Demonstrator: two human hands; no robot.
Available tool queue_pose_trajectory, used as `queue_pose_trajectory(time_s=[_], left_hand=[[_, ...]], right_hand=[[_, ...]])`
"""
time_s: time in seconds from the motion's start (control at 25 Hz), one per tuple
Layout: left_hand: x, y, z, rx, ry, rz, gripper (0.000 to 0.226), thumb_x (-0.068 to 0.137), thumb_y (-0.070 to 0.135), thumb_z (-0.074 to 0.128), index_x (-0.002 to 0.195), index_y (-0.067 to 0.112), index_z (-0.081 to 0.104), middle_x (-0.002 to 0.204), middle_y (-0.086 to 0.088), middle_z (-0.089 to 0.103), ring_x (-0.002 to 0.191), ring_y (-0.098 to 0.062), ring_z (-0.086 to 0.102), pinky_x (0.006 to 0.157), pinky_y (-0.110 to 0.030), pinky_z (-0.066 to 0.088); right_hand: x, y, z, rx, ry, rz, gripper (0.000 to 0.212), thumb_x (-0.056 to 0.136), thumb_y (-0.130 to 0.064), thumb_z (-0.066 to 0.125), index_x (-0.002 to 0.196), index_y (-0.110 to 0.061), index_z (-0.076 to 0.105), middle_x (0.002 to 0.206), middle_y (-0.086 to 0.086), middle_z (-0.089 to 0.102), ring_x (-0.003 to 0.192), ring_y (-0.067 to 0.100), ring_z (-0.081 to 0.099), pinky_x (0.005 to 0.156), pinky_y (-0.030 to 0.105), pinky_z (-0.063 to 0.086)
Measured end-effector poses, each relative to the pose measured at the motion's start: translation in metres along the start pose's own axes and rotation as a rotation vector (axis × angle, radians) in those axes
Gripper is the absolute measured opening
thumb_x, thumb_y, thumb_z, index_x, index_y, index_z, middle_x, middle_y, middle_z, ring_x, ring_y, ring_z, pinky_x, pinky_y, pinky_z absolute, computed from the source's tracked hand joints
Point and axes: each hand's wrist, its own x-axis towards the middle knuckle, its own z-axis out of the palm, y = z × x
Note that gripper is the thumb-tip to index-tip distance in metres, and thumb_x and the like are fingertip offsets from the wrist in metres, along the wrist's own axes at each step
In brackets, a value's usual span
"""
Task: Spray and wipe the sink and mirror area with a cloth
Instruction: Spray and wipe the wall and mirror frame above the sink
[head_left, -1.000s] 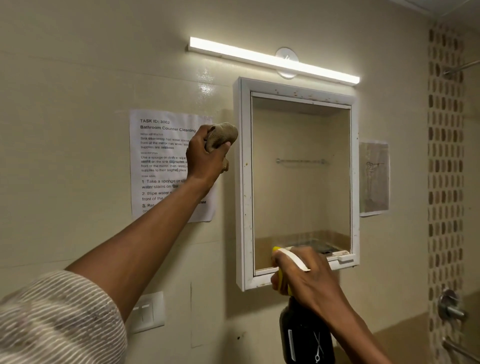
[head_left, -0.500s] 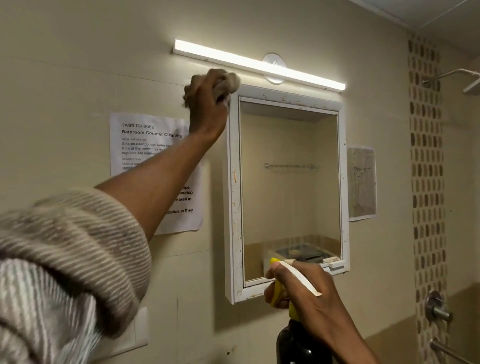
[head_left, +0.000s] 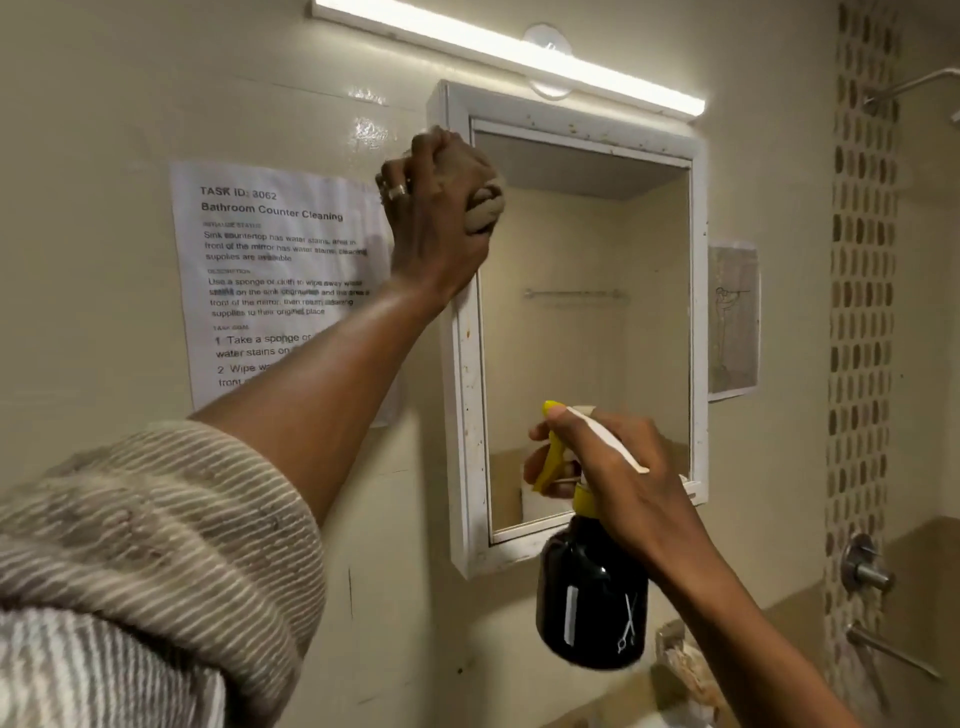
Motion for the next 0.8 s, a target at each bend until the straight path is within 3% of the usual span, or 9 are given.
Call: queue_pose_trajectory(time_s=[0.12, 0.32, 0.52, 0.72, 0.8], left_hand=[[-0.033, 0.003, 0.006, 0.001, -0.037, -0.002, 0.034, 0.075, 0.029, 0.055, 0.108, 0.033, 0.063, 0.144, -0.013, 0.038, 0.119, -0.034, 0.04, 0.088, -0.033, 0.035], [-0.087, 0.008, 0.009, -0.041, -0.074, -0.035, 0.036, 0.071, 0.029, 0.061, 0.107, 0.031, 0.066, 0.141, -0.015, 0.037, 0.125, -0.035, 0.039, 0.095, -0.027, 0.021], [-0.153, 0.018, 0.009, -0.138, -0.115, -0.085, 0.036, 0.066, 0.027, 0.074, 0.101, 0.029, 0.07, 0.135, -0.014, 0.037, 0.125, -0.03, 0.039, 0.099, -0.034, 0.031], [-0.242, 0.03, 0.01, -0.234, -0.159, -0.152, 0.037, 0.068, 0.018, 0.074, 0.103, 0.03, 0.073, 0.131, -0.007, 0.032, 0.119, -0.027, 0.04, 0.099, -0.036, 0.034], [-0.272, 0.034, 0.01, -0.264, -0.18, -0.177, 0.039, 0.068, 0.017, 0.077, 0.105, 0.031, 0.074, 0.131, -0.005, 0.032, 0.118, -0.029, 0.042, 0.102, -0.026, 0.03]], right_hand=[[0.019, -0.005, 0.007, -0.009, 0.038, -0.032, 0.034, 0.103, -0.034, 0.058, 0.085, -0.015, 0.079, 0.073, 0.006, 0.081, 0.076, 0.03, 0.079, 0.08, 0.06, 0.064], [0.029, 0.0, 0.0, 0.057, 0.075, -0.011, 0.035, 0.105, -0.033, 0.057, 0.094, -0.008, 0.079, 0.078, 0.012, 0.081, 0.078, 0.028, 0.08, 0.08, 0.05, 0.067], [0.019, 0.012, -0.008, 0.04, 0.056, 0.033, 0.037, 0.106, -0.035, 0.055, 0.097, -0.008, 0.079, 0.082, 0.012, 0.081, 0.078, 0.025, 0.081, 0.069, 0.034, 0.065], [0.009, 0.017, -0.016, 0.071, 0.046, 0.07, 0.037, 0.105, -0.035, 0.056, 0.096, -0.007, 0.079, 0.082, 0.014, 0.081, 0.08, 0.027, 0.081, 0.074, 0.038, 0.067], [0.004, 0.018, -0.019, 0.076, 0.042, 0.08, 0.037, 0.106, -0.035, 0.056, 0.096, -0.007, 0.079, 0.083, 0.015, 0.081, 0.081, 0.028, 0.081, 0.076, 0.039, 0.067]])
